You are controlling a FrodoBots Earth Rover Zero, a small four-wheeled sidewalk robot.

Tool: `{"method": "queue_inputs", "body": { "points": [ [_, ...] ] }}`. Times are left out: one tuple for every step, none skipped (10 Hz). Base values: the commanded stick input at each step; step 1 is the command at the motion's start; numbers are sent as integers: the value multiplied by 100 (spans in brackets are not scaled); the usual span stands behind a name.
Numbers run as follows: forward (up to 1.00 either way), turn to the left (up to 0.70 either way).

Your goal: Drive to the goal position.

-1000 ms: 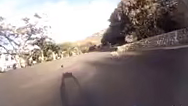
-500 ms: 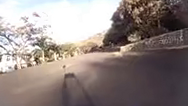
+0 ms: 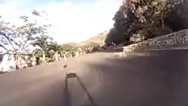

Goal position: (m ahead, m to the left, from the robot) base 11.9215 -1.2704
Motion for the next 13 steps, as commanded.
{"method": "queue_inputs", "body": {
  "points": [
    [85, 0],
    [85, 0],
    [85, 0],
    [85, 0],
    [85, 0],
    [85, 0],
    [85, 0],
    [85, 0],
    [85, 0],
    [85, 0],
    [85, 0],
    [85, 0],
    [85, 0]
  ]
}}
